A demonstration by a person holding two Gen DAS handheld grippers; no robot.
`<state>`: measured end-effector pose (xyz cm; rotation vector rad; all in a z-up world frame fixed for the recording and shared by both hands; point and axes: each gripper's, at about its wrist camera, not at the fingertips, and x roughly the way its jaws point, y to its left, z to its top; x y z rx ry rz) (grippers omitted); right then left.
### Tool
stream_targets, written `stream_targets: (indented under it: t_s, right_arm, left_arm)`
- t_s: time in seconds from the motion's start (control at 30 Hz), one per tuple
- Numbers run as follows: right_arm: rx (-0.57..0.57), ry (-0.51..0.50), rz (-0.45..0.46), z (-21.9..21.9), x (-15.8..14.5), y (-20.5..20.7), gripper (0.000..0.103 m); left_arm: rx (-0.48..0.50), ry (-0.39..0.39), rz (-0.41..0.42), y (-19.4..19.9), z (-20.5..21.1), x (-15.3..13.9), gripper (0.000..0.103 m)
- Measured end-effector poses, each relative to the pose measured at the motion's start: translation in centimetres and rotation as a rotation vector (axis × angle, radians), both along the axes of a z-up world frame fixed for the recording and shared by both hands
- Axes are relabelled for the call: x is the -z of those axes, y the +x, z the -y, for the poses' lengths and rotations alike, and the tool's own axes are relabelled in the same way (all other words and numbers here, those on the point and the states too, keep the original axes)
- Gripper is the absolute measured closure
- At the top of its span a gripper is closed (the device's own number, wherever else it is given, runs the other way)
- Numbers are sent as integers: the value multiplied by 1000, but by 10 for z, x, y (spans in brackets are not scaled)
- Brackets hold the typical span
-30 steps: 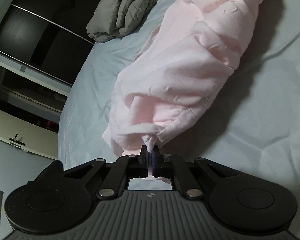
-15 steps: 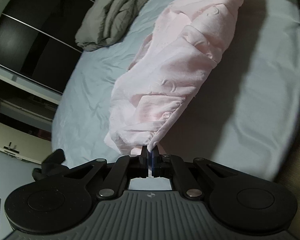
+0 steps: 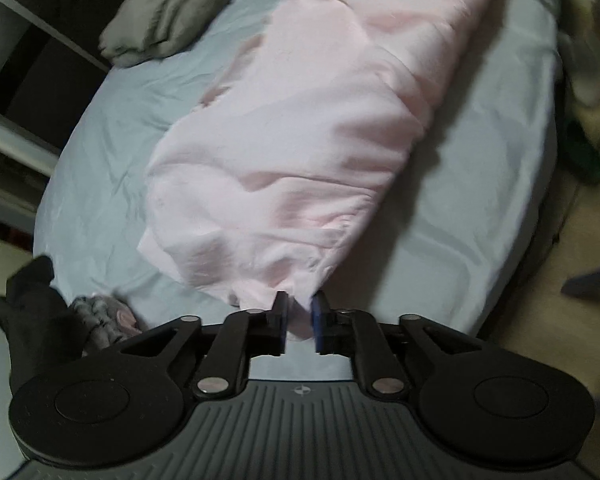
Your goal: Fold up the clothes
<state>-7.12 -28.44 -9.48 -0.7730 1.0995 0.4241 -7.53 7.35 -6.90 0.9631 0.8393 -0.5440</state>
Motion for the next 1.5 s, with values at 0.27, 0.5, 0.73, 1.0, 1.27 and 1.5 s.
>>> stream_targets:
  t_s: [0.27,0.5,0.73,1.0,1.27,1.5]
  right_arm:
    - [152,126,-4,19,-25,26,57]
    - [224,147,-17,25,-33,39,55]
    - [243,70,11,14,-34,55,46]
    - [295,29,41,19,-28,79,42]
    - [376,21,52,40,-20,100,42]
    - [580,335,-17,67,-19,121,42]
  left_arm:
    - [-69,-128,-14,19,-10,-39,81]
    - [-139,-152,63,33,-9,-57,78]
    - [-168,-106,62,48,7,-46,78]
    - [-243,-130,43,65,13,-43,77]
    - [-285,-179,18,79,16,-43,76]
    - [-361,-228,-31,93,13,-35,63]
